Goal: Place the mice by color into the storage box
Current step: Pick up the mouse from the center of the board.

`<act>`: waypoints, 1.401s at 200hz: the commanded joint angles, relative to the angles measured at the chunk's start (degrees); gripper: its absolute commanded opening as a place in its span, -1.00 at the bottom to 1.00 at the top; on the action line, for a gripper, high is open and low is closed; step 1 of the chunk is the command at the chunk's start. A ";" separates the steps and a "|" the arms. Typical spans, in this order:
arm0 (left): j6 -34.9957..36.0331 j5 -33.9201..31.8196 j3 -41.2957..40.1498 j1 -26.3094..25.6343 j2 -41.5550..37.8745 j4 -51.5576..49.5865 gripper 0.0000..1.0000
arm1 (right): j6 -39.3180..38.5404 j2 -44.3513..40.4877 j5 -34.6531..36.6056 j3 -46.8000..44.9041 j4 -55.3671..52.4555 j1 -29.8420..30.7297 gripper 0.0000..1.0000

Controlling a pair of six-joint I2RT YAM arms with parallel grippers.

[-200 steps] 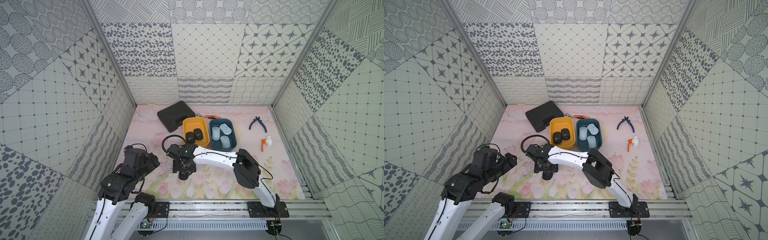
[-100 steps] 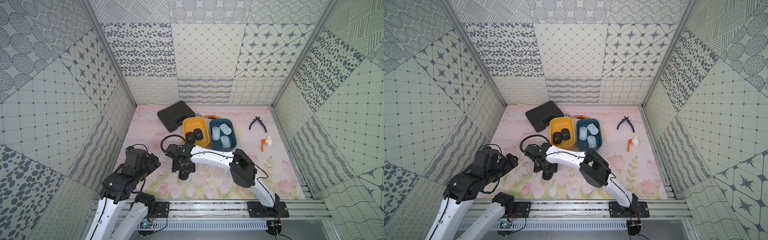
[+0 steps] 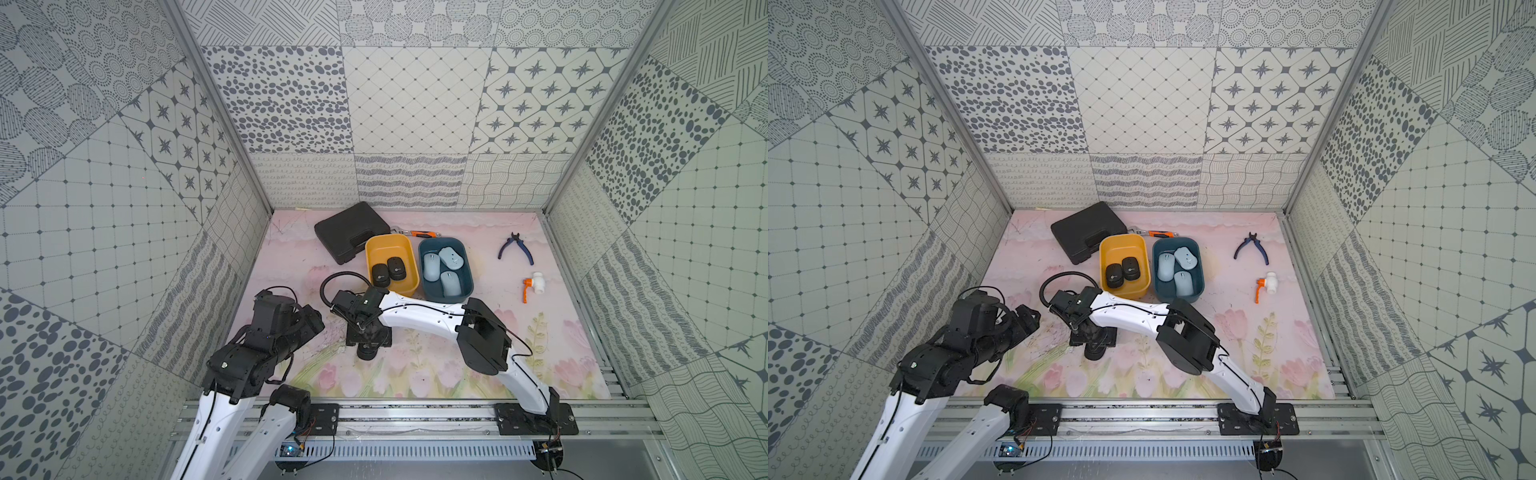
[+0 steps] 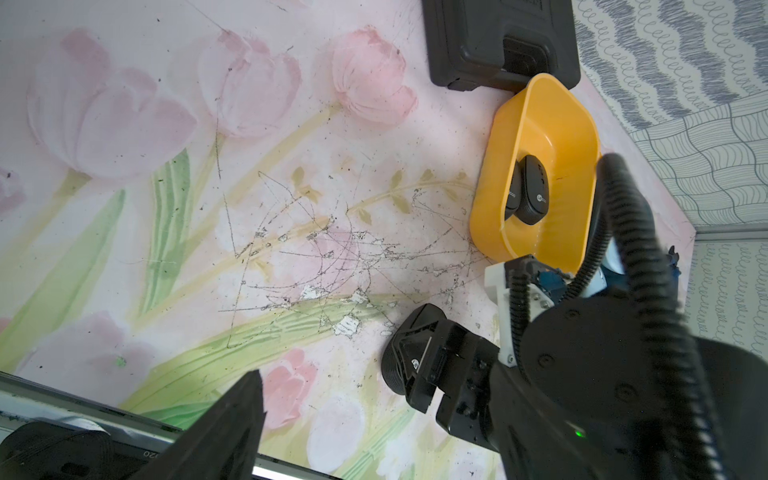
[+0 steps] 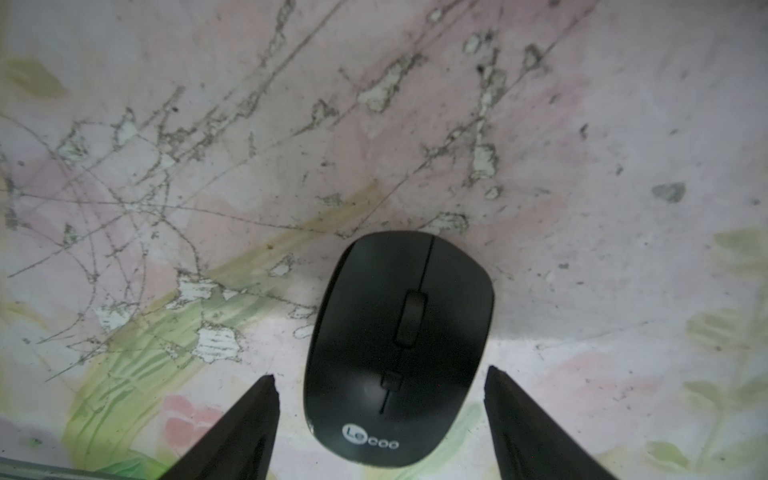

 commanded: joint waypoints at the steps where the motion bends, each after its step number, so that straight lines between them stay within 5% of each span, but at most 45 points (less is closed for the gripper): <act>1: 0.84 1.82 -0.11 -0.10 0.02 1.90 0.77 | 1.02 2.60 -0.89 2.17 0.07 -0.35 0.63; 80: 1.03 2.03 -0.17 0.01 -0.31 2.64 0.78 | -0.75 6.59 -1.19 6.10 -3.42 -0.62 0.58; 184: 1.76 2.53 0.06 0.04 2.90 4.77 0.79 | -1.44 4.26 -1.95 0.92 -1.85 -0.59 -0.07; 280: 2.24 0.81 -0.37 -0.05 3.80 4.93 0.80 | -3.10 -2.05 2.36 -2.82 -1.07 -0.53 -0.17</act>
